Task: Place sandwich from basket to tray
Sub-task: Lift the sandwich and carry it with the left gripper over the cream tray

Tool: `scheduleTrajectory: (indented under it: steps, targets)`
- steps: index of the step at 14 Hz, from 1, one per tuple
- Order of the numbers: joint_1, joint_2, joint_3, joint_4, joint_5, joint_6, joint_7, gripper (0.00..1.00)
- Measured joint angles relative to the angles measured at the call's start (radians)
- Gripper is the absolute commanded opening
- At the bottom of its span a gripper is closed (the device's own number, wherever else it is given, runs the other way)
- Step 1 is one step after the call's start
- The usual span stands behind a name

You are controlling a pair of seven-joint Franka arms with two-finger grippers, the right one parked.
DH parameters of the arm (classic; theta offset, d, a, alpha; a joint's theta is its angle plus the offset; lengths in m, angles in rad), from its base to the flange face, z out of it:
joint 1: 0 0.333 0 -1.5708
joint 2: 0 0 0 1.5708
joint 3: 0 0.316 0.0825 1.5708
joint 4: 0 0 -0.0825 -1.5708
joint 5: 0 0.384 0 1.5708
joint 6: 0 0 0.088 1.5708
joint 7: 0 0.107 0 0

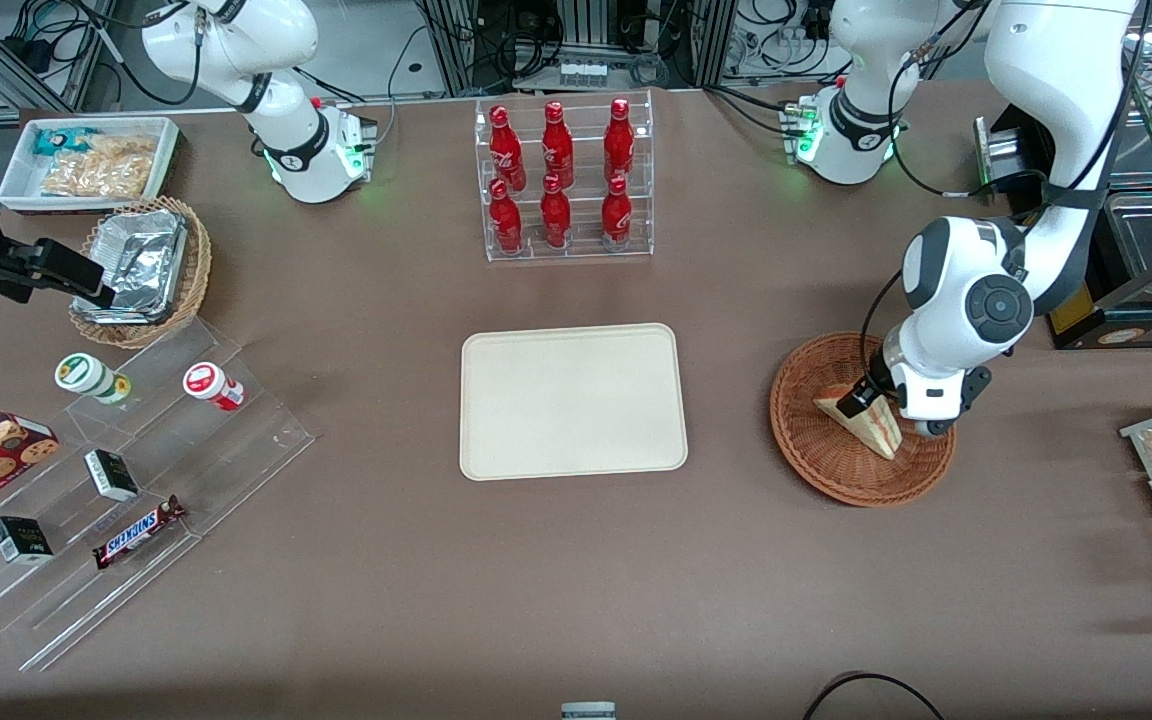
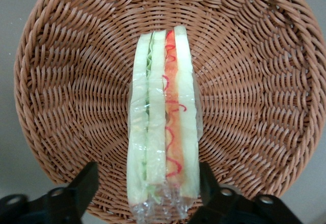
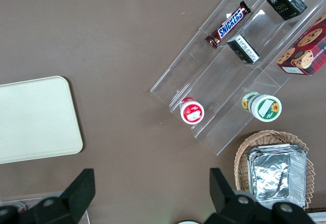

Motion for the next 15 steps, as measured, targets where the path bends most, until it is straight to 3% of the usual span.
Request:
scheduleTrajectory:
  steps: [6, 11, 15]
  targets:
    - [0.001, 0.001, 0.000, 0.041, 0.000, -0.013, -0.022, 0.05]
    - [0.001, -0.014, -0.015, 0.239, 0.001, -0.304, -0.023, 0.05]
    - [-0.001, -0.035, -0.147, 0.415, 0.039, -0.464, -0.044, 0.05]
